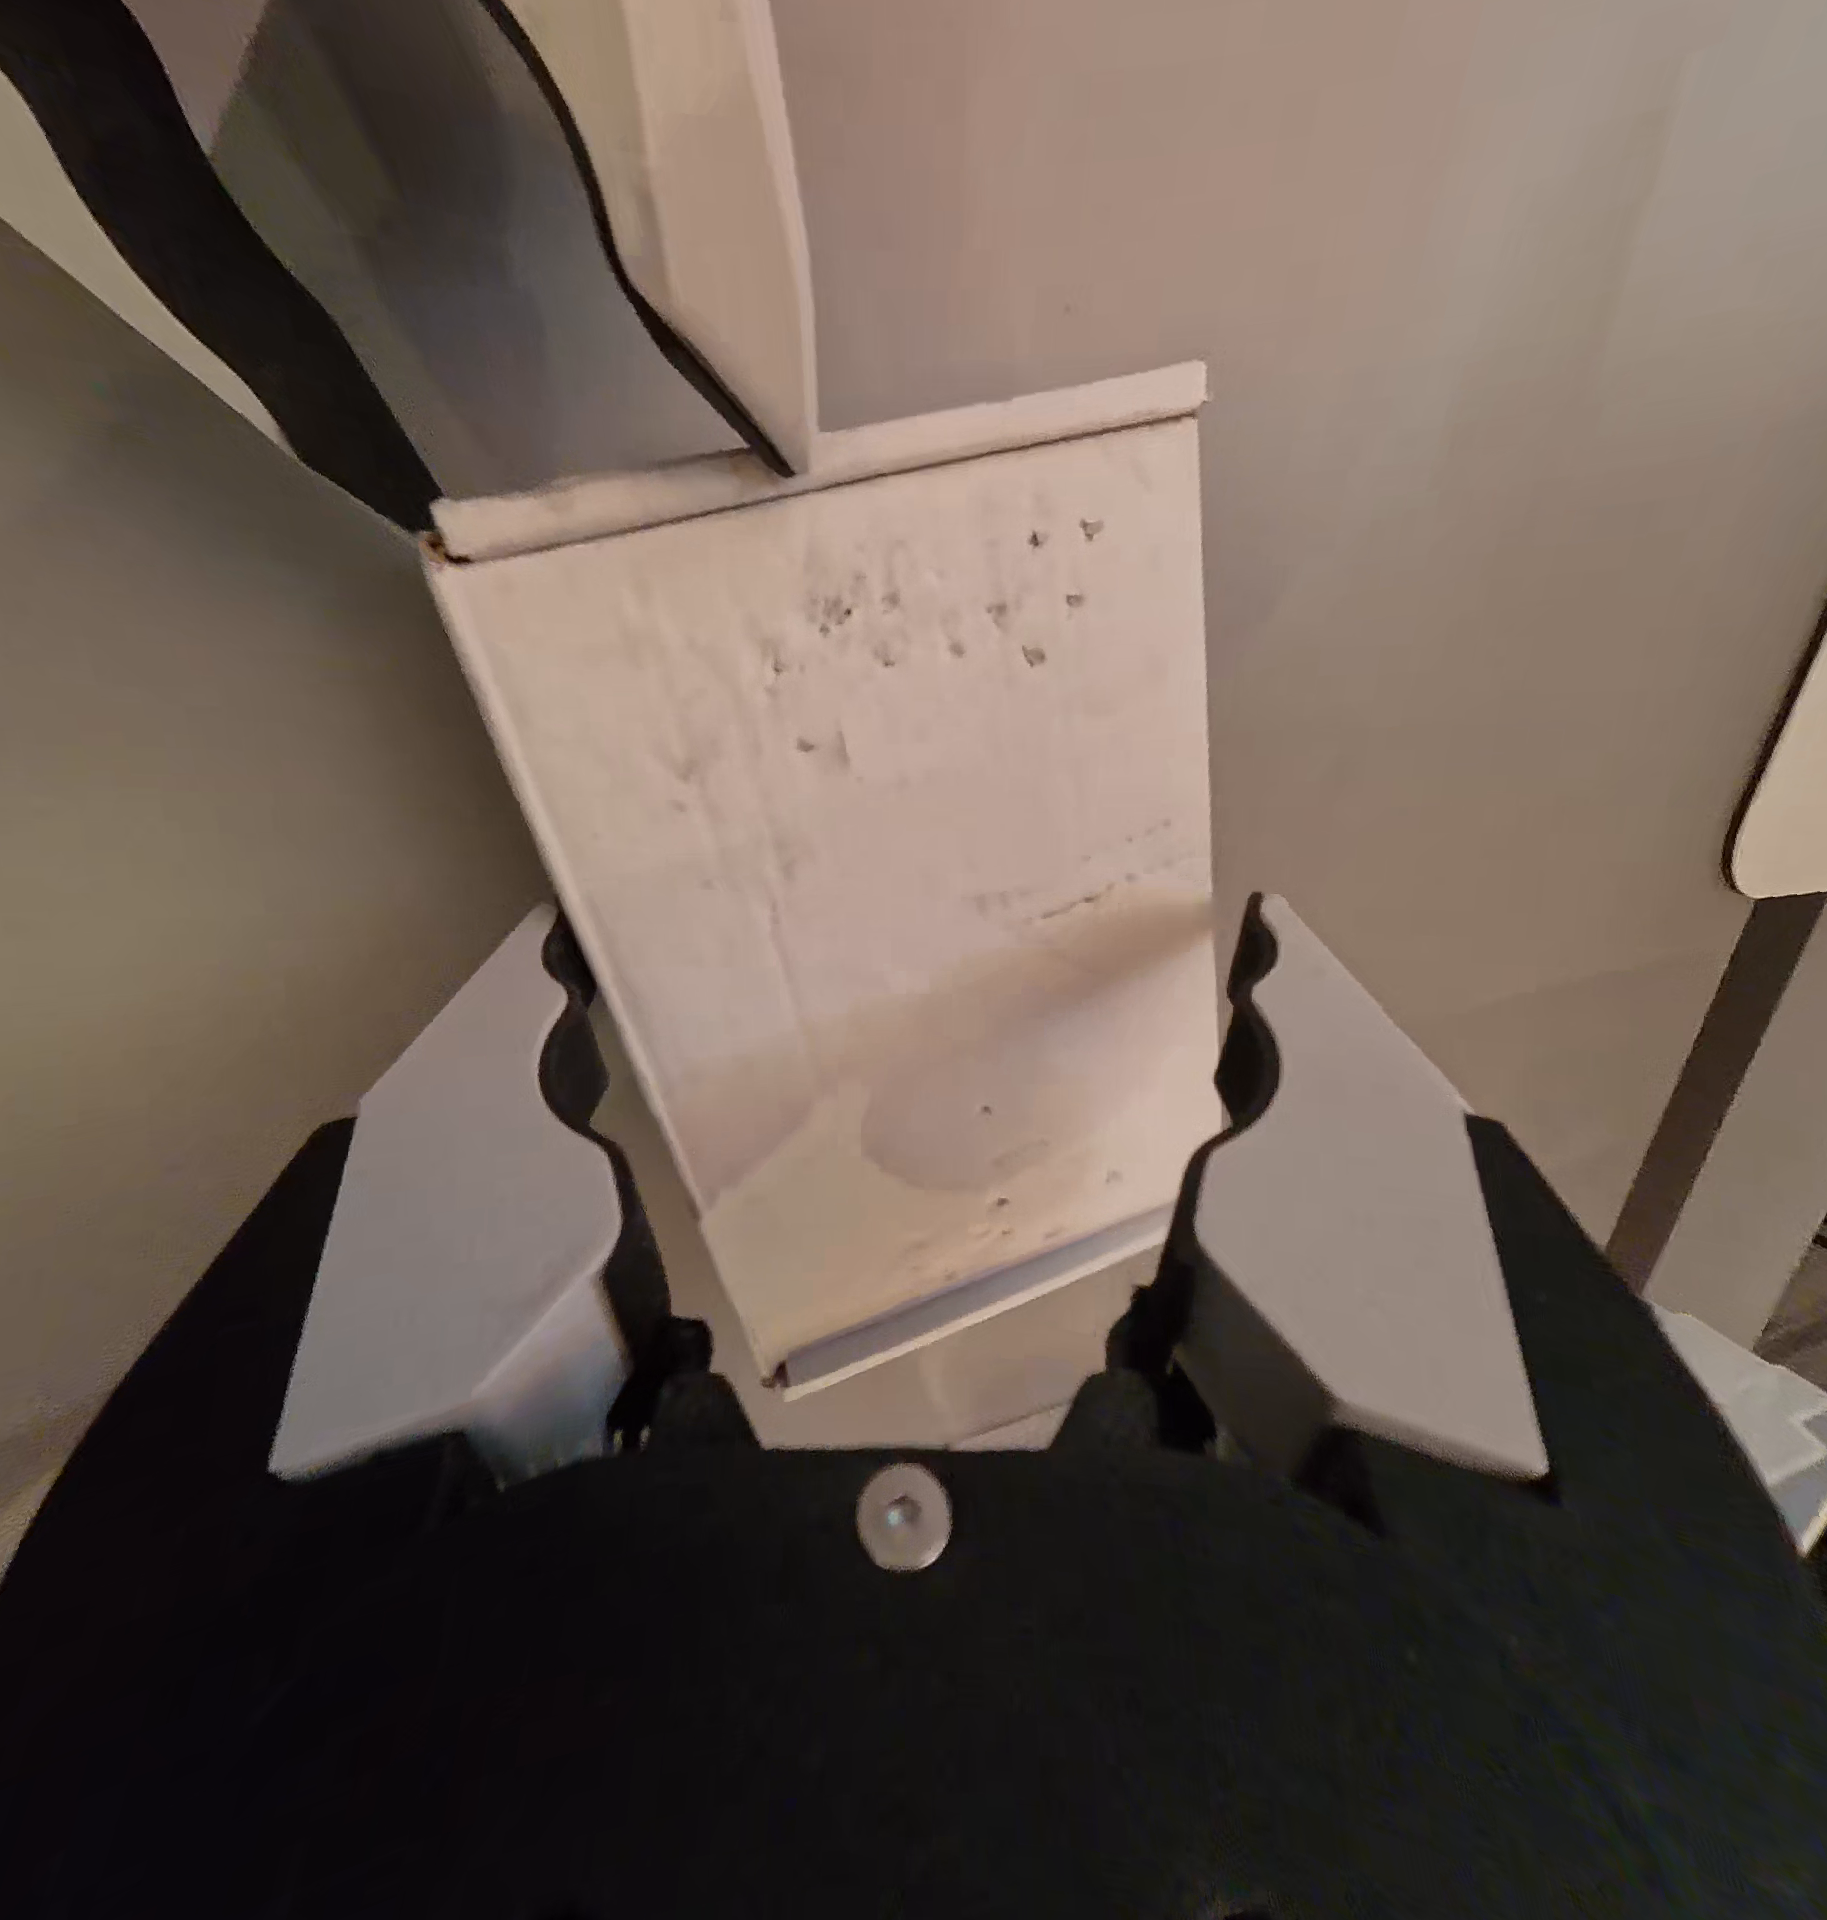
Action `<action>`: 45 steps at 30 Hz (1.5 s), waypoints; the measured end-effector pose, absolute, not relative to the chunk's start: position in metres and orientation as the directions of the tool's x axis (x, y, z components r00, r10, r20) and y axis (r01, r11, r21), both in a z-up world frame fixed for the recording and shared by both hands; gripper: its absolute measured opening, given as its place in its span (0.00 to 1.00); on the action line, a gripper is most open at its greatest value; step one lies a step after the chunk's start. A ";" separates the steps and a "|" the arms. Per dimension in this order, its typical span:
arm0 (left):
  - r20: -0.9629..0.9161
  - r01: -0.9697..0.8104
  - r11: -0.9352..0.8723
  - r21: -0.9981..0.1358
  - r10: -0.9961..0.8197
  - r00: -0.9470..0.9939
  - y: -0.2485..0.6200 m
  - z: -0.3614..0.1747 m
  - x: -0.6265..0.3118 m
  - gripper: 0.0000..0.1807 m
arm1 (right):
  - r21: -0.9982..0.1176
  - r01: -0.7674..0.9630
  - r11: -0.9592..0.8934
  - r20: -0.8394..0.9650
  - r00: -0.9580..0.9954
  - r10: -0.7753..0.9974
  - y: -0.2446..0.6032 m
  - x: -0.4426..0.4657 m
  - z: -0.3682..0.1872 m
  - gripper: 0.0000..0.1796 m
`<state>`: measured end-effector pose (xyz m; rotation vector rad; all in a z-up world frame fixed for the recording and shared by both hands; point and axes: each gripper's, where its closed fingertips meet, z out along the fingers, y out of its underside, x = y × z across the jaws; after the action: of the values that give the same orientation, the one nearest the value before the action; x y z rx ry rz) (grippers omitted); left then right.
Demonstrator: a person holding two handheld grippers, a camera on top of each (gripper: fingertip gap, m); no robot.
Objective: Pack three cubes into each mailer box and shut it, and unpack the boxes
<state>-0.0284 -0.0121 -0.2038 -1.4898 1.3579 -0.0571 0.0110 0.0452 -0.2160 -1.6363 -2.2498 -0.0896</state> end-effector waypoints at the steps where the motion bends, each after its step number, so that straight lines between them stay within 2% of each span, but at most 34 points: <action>1: -0.578 -0.685 0.221 -0.694 -0.738 0.348 -0.012 -0.204 -0.029 0.27 | -0.142 0.931 0.337 0.316 -0.280 0.906 0.048 0.013 -0.215 0.68; 6: -0.583 -0.688 0.236 -0.686 -0.743 0.327 -0.011 -0.204 -0.031 0.27 | -0.053 0.886 0.461 0.282 -0.429 0.858 0.056 0.016 -0.224 0.74; 9: -0.573 -0.683 0.226 -0.694 -0.748 0.334 -0.009 -0.203 -0.033 0.27 | -0.022 0.881 0.473 0.227 -0.456 0.860 0.057 0.021 -0.239 0.76; 16: -0.579 -0.690 0.204 -0.695 -0.728 0.368 -0.002 -0.202 -0.045 0.23 | -0.114 0.891 0.439 0.247 -0.403 0.881 0.059 0.017 -0.238 0.75; 19: -0.592 -0.691 0.178 -0.700 -0.687 0.422 0.006 -0.195 -0.057 0.26 | -0.146 0.892 0.428 0.251 -0.386 0.888 0.060 0.021 -0.231 0.75; 22: -0.564 -0.638 0.156 -0.754 -0.650 0.509 0.013 -0.181 -0.067 0.25 | -0.210 0.887 0.410 0.274 -0.349 0.896 0.065 0.023 -0.202 0.75; 26: -0.530 -0.604 0.129 -0.787 -0.644 0.553 0.016 -0.179 -0.072 0.22 | -0.320 0.852 0.415 0.412 -0.269 0.871 0.094 0.031 -0.113 0.75; 29: -0.544 -0.620 0.128 -0.774 -0.635 0.548 0.017 -0.184 -0.071 0.23 | -0.254 0.889 0.380 0.513 -0.209 0.832 0.146 0.071 -0.063 0.74; 33: -0.555 -0.636 0.130 -0.761 -0.640 0.532 0.017 -0.190 -0.069 0.24 | -0.130 0.956 0.262 0.575 -0.143 0.806 0.227 0.141 -0.043 0.75; 36: -0.576 -0.653 0.142 -0.744 -0.632 0.518 0.017 -0.192 -0.070 0.22 | -0.058 0.975 0.216 0.573 -0.145 0.807 0.267 0.177 -0.052 0.75; 41: -0.562 -0.667 0.118 -0.736 -0.655 0.505 0.019 -0.203 -0.069 0.22 | 0.123 0.979 0.163 0.505 -0.203 0.839 0.314 0.226 -0.095 0.75; 45: -0.567 -0.679 0.115 -0.725 -0.658 0.495 0.021 -0.205 -0.069 0.21 | 0.144 0.975 0.168 0.432 -0.214 0.876 0.333 0.237 -0.134 0.75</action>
<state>-0.0694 0.0205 -0.2053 -1.5728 1.1881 0.0218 0.2367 0.3329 -0.1337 -1.7884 -2.1952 -0.5759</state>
